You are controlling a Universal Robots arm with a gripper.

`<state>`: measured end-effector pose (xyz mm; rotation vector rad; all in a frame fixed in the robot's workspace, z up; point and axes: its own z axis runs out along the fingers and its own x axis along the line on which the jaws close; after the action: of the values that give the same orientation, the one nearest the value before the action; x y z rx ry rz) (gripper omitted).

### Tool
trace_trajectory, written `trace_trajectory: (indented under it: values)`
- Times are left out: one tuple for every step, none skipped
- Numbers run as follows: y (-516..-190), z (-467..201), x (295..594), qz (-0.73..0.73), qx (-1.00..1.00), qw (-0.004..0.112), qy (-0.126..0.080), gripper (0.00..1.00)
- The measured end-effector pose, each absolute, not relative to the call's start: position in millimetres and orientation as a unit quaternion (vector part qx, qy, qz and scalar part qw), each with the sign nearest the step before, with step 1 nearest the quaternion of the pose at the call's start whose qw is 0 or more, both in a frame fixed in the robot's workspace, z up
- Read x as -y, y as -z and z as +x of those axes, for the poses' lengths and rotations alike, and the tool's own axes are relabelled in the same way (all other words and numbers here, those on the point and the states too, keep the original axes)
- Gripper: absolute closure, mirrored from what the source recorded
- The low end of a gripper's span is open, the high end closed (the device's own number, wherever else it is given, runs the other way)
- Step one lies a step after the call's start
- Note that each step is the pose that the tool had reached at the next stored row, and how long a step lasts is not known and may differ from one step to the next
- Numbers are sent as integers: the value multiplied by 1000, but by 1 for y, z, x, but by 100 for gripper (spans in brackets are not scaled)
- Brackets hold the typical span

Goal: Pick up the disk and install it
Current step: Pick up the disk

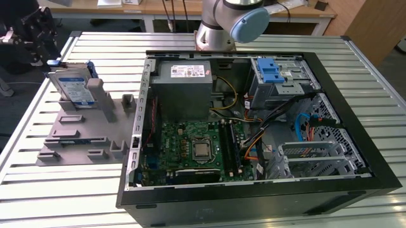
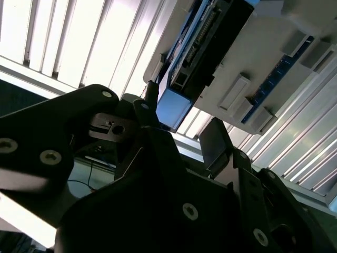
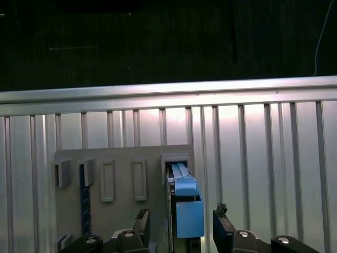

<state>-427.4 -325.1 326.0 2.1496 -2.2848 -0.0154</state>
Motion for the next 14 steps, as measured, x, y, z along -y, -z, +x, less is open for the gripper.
trace_trajectory:
  values:
    - [-325, -427, 325, 685, 728, 2, 5, 41]
    - [-323, -428, 325, 685, 728, 2, 5, 41]
    - [-322, -428, 325, 685, 728, 2, 5, 41]
    - [-321, -428, 325, 685, 728, 2, 5, 41]
    - [-319, -428, 325, 685, 728, 2, 5, 41]
    - [-318, -428, 325, 685, 728, 2, 5, 41]
    - [-316, -428, 325, 685, 728, 2, 5, 41]
    - [-315, -428, 325, 685, 728, 2, 5, 41]
    - [-314, -428, 325, 685, 728, 2, 5, 43]
    - [-313, -429, 325, 685, 728, 2, 5, 49]
    - [-312, -429, 325, 685, 728, 2, 5, 49]
    - [-312, -429, 324, 685, 728, 2, 5, 49]
    - [-311, -429, 324, 685, 728, 2, 5, 49]
    - [-310, -429, 324, 685, 728, 2, 5, 49]
